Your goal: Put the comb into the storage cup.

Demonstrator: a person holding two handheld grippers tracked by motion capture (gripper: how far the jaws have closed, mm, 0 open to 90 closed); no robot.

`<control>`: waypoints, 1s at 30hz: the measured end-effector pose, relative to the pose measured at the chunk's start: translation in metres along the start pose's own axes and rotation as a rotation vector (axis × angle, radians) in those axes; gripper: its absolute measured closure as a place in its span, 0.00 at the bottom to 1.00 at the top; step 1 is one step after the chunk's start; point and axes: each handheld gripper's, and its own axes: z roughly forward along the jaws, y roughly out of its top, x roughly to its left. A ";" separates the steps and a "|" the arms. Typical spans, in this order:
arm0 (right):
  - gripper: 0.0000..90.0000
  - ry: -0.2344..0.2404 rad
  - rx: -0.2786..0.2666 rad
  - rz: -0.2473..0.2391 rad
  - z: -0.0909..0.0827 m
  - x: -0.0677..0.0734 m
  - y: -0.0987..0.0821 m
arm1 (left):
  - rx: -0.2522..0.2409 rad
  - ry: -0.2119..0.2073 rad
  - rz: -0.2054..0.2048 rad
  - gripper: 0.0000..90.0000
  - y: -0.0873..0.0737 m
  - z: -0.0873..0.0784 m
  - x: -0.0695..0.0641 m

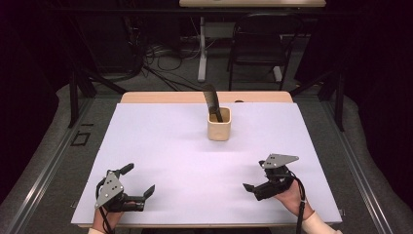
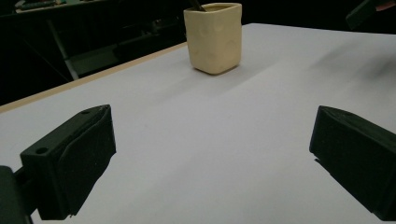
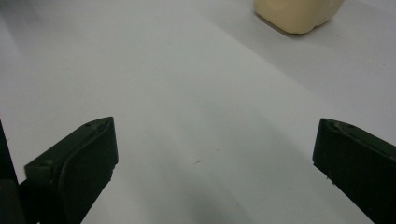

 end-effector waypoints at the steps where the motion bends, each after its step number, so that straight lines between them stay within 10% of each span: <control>1: 0.00 -0.002 -0.005 -0.005 0.000 0.000 -0.001 | 0.000 0.000 0.000 0.00 0.000 0.000 0.000; 30: 0.00 -0.066 -0.095 -0.024 -0.028 0.012 -0.027 | 0.007 -0.004 0.003 0.00 0.000 -0.001 -0.001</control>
